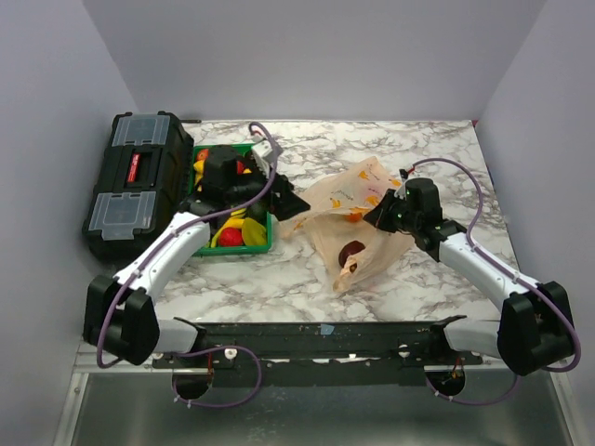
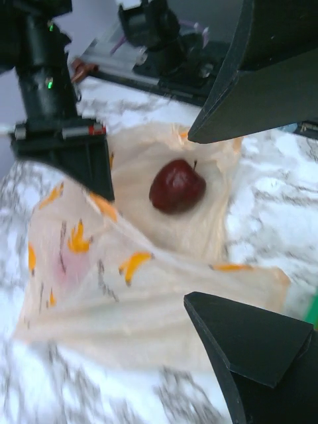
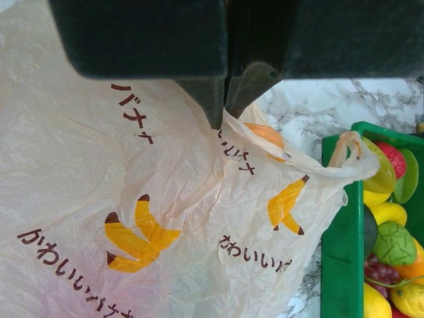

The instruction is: Place the fake fruits into the plastic bag and tie a complex knot

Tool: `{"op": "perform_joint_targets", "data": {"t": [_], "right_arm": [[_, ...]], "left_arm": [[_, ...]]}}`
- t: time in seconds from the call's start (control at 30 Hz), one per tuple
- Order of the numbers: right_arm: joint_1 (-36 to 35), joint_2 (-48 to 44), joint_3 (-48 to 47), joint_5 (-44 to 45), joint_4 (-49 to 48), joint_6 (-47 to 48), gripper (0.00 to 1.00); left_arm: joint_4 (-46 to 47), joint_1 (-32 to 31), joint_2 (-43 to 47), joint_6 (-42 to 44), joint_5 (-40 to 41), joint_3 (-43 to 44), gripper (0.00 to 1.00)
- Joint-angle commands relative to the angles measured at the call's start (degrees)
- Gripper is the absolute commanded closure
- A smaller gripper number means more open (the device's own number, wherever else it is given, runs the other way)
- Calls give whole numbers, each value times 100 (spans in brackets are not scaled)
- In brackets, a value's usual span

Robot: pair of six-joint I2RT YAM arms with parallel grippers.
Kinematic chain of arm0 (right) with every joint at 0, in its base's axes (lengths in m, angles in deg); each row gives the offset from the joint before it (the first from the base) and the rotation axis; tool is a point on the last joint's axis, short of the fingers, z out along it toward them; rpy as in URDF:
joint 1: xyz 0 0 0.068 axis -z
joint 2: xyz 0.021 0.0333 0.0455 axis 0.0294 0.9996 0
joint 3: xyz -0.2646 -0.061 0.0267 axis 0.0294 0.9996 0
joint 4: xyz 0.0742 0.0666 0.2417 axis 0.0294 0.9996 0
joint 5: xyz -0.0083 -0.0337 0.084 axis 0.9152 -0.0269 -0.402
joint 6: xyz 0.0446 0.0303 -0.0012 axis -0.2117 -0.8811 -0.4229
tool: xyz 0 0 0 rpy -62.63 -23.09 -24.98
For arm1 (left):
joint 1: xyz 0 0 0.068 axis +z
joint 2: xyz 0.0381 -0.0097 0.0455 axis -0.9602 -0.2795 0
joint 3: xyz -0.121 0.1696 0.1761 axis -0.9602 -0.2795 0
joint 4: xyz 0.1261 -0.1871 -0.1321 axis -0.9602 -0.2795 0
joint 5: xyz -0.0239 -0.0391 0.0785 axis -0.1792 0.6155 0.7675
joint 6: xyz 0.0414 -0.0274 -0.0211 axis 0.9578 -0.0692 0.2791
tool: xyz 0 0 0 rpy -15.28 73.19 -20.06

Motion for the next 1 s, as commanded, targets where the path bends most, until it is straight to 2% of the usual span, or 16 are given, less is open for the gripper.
{"op": "perform_joint_targets", "data": {"t": [0.0, 0.1, 0.27, 0.37, 0.43, 0.5, 0.57, 0.7, 0.97], "right_arm": [[14, -100, 23, 26, -76, 130, 99], [9, -41, -26, -50, -123, 126, 99], [15, 54, -109, -77, -185, 121, 99], [9, 110, -153, -129, -218, 124, 99], [9, 128, -164, -141, -246, 119, 100], [9, 129, -177, -132, -227, 139, 99], [9, 115, -190, -124, -204, 158, 99], [13, 111, -196, -131, -177, 166, 99], [10, 128, -186, -141, -211, 163, 99]], "left_arm": [[-1424, 893, 381, 641, 207, -157, 4], [-1958, 1456, 586, 892, 471, -255, 9], [-3462, 1769, 99, 2029, 2295, 540, 19], [-3835, 1859, -292, 2646, 2758, 739, 21], [-4046, 1910, -502, 3107, 2623, 849, 23], [-4323, 1944, -595, 3680, 2125, 930, 25], [-4624, 1945, -669, 4069, 1757, 990, 22], [-4885, 1988, -966, 3861, 1645, 1276, 13], [-5231, 2082, -1704, 3129, 1027, 2085, 11]]}}
